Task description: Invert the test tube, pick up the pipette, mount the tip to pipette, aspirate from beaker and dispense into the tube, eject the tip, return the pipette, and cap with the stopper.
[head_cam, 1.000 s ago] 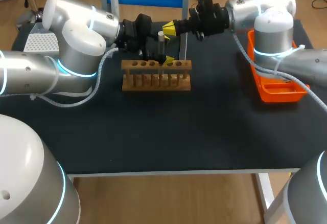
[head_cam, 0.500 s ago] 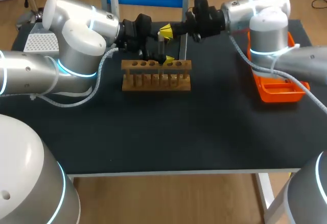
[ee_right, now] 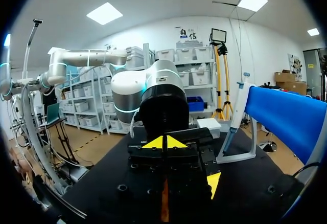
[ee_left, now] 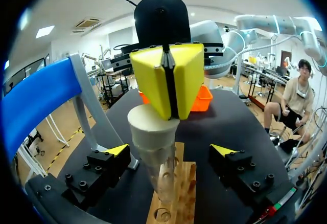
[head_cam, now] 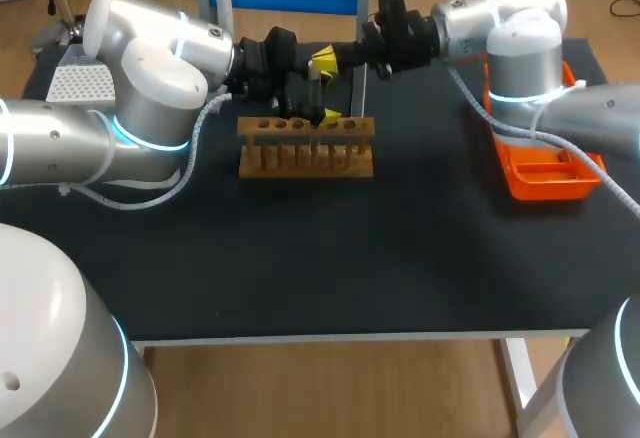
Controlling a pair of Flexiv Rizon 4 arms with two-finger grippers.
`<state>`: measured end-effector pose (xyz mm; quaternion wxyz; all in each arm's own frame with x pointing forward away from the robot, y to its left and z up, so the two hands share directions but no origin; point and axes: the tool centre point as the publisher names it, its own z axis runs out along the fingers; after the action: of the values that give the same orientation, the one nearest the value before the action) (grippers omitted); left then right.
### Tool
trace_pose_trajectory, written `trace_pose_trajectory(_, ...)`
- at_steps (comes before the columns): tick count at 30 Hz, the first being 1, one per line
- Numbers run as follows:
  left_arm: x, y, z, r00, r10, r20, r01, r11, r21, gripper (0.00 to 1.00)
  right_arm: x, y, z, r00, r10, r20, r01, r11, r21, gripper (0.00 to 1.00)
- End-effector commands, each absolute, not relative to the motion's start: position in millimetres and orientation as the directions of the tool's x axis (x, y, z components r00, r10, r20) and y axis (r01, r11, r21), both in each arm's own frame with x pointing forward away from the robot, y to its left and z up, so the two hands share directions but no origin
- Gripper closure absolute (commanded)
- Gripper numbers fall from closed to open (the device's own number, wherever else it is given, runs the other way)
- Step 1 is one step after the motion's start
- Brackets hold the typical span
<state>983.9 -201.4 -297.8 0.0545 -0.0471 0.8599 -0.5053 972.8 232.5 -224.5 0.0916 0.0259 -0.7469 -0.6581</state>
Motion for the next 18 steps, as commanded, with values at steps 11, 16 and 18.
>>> trace_pose_trajectory(11,985,-202,-298,-0.99,-0.134,-0.045,-0.026,0.485,-0.874,0.0,971,222,-190,-0.983,-0.183,0.006,0.002,0.02,1.0,0.91)
trace_pose_trajectory(16,985,-202,-298,-0.99,-0.134,-0.045,-0.026,0.485,-0.874,0.0,966,206,-181,-0.989,-0.142,-0.034,-0.051,0.12,0.991,0.0)
trace_pose_trajectory(18,985,-202,-298,-0.99,-0.134,-0.045,-0.026,0.485,-0.874,0.0,962,195,-181,-0.991,-0.126,-0.052,-0.072,0.164,0.984,0.0)
